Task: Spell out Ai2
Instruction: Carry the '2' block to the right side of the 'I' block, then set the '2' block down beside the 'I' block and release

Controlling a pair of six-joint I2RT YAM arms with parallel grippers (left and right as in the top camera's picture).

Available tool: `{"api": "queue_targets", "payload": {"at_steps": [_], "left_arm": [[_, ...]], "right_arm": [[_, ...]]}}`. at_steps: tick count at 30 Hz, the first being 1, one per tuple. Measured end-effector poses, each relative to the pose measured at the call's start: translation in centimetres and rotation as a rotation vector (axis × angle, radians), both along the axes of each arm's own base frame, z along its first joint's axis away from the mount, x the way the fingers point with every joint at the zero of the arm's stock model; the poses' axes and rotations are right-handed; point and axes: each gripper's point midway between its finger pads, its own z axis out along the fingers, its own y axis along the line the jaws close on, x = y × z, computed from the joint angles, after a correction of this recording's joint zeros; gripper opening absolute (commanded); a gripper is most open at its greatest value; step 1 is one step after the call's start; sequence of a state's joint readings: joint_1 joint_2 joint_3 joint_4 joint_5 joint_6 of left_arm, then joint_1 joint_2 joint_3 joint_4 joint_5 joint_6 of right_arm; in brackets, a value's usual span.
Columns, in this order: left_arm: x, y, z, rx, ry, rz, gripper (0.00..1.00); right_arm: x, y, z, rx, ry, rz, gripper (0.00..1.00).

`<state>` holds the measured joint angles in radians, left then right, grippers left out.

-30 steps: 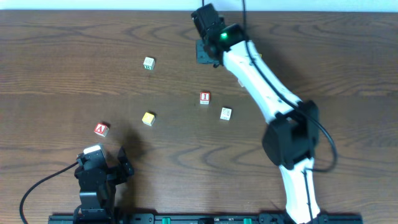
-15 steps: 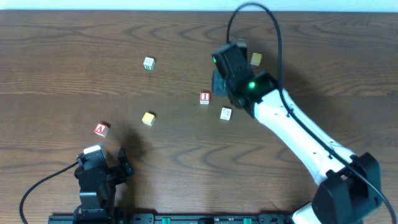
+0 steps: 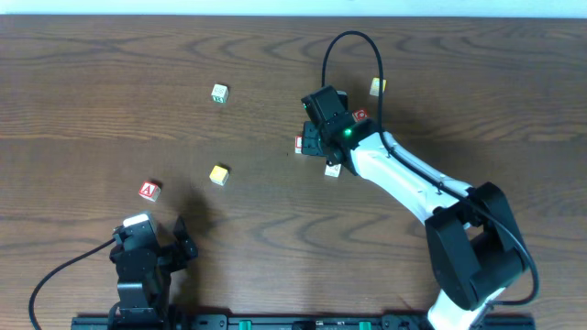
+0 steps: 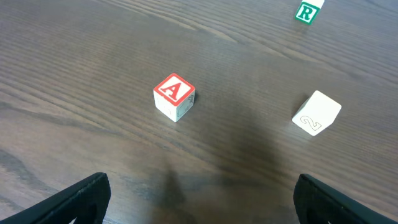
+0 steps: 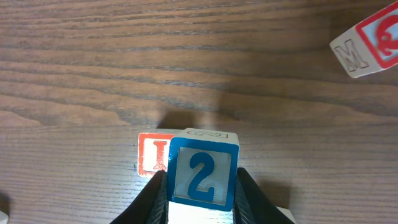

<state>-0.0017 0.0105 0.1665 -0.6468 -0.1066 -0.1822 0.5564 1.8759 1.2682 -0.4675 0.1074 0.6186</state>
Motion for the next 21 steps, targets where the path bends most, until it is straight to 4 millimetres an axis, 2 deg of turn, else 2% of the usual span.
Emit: {"api": "queue_targets", "payload": {"at_steps": [6, 12, 21], "left_arm": [[0.0, 0.0, 0.0, 0.000, 0.000, 0.000, 0.95], [0.0, 0.0, 0.0, 0.000, 0.000, 0.000, 0.95], [0.0, 0.0, 0.0, 0.000, 0.000, 0.000, 0.95]], "right_arm": [[0.3, -0.6, -1.6, -0.007, 0.031, -0.017, 0.01], [0.8, -1.4, -1.6, -0.003, 0.029, -0.038, 0.01], [0.9, -0.9, -1.9, 0.019, 0.036, -0.023, 0.01]]}}
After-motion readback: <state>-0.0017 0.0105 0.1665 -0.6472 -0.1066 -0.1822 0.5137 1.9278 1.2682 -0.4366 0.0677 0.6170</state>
